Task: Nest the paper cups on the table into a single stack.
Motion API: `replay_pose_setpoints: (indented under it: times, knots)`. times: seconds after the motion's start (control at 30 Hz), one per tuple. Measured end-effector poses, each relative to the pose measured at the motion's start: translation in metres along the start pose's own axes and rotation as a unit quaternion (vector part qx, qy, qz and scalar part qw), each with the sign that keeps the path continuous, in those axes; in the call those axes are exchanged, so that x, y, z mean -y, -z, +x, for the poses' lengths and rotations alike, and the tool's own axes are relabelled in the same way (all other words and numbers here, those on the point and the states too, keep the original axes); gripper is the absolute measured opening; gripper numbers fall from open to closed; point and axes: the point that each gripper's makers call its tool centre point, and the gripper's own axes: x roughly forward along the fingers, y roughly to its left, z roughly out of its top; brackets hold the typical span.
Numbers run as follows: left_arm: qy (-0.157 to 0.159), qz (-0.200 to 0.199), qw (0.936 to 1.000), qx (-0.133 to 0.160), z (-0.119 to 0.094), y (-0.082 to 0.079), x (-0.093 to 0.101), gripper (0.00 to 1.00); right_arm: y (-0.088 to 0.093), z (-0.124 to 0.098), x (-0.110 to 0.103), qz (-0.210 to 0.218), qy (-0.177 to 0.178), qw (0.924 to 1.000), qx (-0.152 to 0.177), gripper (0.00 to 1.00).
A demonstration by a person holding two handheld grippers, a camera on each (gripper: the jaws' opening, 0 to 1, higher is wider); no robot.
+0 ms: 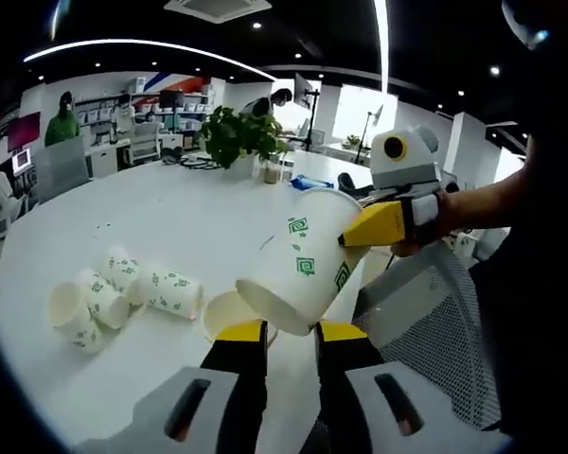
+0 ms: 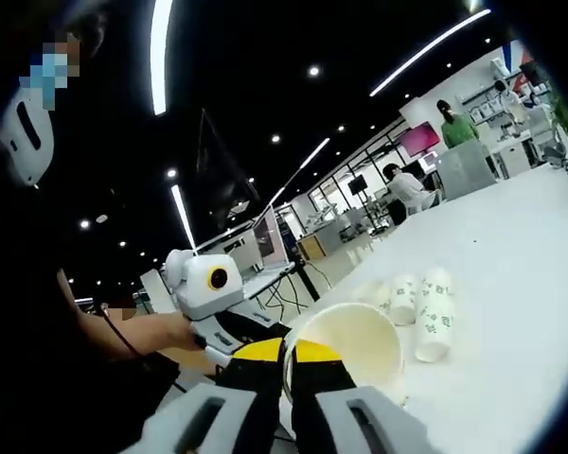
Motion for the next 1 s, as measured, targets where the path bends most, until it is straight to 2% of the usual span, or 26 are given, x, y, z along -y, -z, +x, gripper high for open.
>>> replay_pose_setpoints:
  times: [0.17,0.43,1.0]
  knots:
    - [-0.015,-0.003,0.9999,0.004,-0.004,0.001,-0.004,0.22,0.000,-0.002,0.004,-0.007,0.006,0.9999,-0.005,0.00]
    - [-0.033,0.005,0.9994,0.011,-0.008,-0.001,-0.008,0.31,-0.003,-0.005,0.006,-0.015,0.010,0.9998,-0.008,0.00]
    - [-0.045,0.010,0.9987,0.023,-0.011,-0.003,-0.012,0.42,0.001,-0.004,0.011,-0.042,0.025,0.9983,-0.031,0.00]
